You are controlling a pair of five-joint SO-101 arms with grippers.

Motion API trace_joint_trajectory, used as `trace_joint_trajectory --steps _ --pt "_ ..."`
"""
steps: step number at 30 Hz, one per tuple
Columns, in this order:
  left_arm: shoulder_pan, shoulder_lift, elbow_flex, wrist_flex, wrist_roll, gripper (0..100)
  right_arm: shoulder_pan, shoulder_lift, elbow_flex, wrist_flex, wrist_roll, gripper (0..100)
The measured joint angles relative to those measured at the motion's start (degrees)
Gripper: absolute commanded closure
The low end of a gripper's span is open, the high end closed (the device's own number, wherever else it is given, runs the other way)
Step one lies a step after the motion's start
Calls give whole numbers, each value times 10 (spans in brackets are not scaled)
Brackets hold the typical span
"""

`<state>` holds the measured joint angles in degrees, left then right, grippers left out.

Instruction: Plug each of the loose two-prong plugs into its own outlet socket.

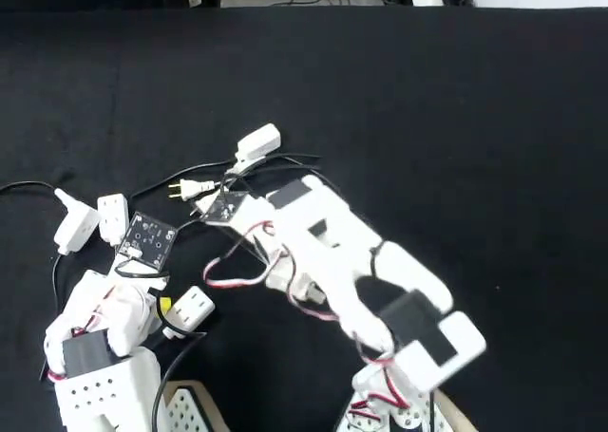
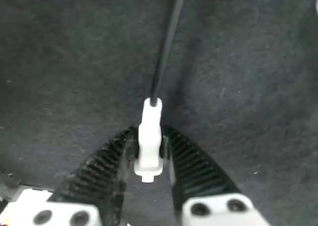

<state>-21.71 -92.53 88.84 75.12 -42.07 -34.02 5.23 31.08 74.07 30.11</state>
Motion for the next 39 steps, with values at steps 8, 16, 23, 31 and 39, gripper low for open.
trace_joint_trajectory --steps 8,16,23,31,39 --pt "0 0 0 0 0 711 10 62 -44 2 11 920" --pt "0 0 0 0 0 711 11 117 -91 6 15 923" --pt "0 0 0 0 0 711 14 140 -107 9 38 985" --pt "0 0 12 -8 0 711 18 76 -48 -35 -15 987" --pt "0 0 12 -8 0 711 18 -184 164 -199 -82 987"
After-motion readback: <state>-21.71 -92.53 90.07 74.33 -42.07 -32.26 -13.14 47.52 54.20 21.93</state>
